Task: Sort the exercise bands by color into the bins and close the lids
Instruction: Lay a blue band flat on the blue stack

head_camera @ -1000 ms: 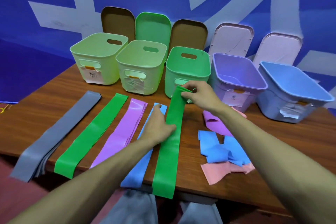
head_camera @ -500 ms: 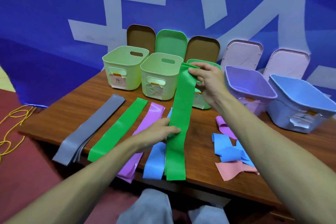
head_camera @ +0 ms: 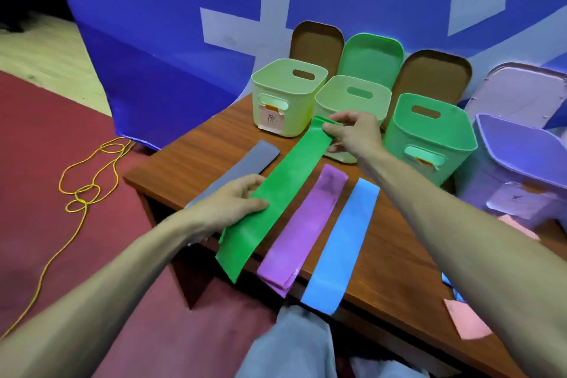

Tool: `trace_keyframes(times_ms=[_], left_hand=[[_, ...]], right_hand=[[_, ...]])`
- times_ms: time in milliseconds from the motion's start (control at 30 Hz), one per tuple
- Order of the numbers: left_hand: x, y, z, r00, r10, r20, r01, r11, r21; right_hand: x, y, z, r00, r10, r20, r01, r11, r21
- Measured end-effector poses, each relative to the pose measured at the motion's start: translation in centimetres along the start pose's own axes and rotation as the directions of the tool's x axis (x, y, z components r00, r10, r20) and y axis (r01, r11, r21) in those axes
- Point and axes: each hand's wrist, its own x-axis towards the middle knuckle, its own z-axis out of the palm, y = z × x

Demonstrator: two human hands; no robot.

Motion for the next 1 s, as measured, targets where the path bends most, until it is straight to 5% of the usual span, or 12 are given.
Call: trace_keyframes(times_ms=[400, 533, 667, 900, 1000], left_hand=[[4.1, -4.3, -2.2, 0.981, -0.162, -0.108, 0.181, 0.960, 0.211], [5.1, -4.3, -1.9, 0.992, -0.073, -0.104, 0.114, 0.874, 0.473], [5.8, -4.1, -1.1, 0.992, 0.075, -0.103, 0.031, 0.644, 0.765], [5.8, -3.0, -1.5, 0.994, 0.044, -0.104, 0.076, 0.423, 0.903], [5.8, -3.0, -1.4, 0.999, 0.047, -0.025, 0.005, 0.375, 0.927]], right_hand=[[6.1, 6.0, 4.6, 0.996, 0.087, -0.018, -0.089, 0.977, -0.195], [6.9, 8.0, 5.0, 1.000, 0.018, -0.002, -0.018, 0.940, -0.341], [7.3, 9.0, 5.1, 0.994, -0.097, 0.044, 0.104, 0.785, -0.610], [7.2, 10.2, 5.4, 0.971, -0.175, 0.162, 0.227, 0.460, -0.858], [6.8, 9.7, 5.1, 0.960, -0.223, 0.171, 0.252, 0.415, -0.874]])
